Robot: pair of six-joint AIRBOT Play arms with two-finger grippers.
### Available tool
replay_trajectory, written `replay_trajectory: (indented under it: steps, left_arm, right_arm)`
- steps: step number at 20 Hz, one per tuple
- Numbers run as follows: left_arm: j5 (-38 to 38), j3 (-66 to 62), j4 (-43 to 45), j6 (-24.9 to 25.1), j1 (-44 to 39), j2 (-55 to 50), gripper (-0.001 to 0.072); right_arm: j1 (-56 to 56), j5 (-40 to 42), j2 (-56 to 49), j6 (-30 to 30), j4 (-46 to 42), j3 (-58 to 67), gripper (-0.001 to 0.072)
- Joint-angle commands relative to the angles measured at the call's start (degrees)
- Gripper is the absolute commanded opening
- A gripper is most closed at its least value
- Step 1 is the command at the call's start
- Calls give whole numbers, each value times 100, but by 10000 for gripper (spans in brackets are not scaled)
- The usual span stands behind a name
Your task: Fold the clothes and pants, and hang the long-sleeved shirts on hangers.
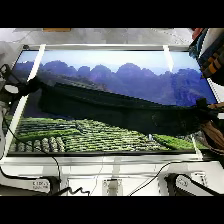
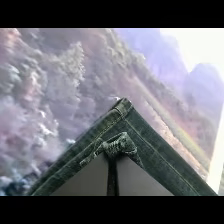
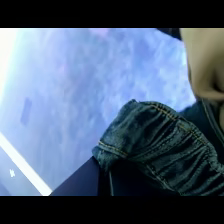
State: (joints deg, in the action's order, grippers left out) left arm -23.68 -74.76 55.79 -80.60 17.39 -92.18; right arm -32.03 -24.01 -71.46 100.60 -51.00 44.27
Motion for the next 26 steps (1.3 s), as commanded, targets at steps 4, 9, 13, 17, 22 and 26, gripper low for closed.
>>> replay_trajectory:
  steps: [4, 9, 13, 17, 22, 26]
  left_arm:
    - [177, -219, -105, -170, -98, -426, 14]
    - [531, -219, -361, -168, -212, -426, 71]
    - [1246, -219, -356, -166, -501, -431, 91]
    - [1467, -219, -358, -168, -680, -640, 159]
    - [1027, -216, -354, -127, -688, -501, 704]
    - [-1099, -216, -352, -131, -66, -175, 648]
  right_arm:
    - [396, 1434, -730, 398, 273, 20, 23]
    - [459, 1655, -730, 398, 330, 20, 23]
    - [498, 1989, -745, 393, 717, 122, 39]
    - [498, 1963, -789, 367, 645, 623, 260]
    - [498, 1189, -776, 133, -55, 1126, 695]
    - [487, 852, -772, 103, -203, 1191, 694]
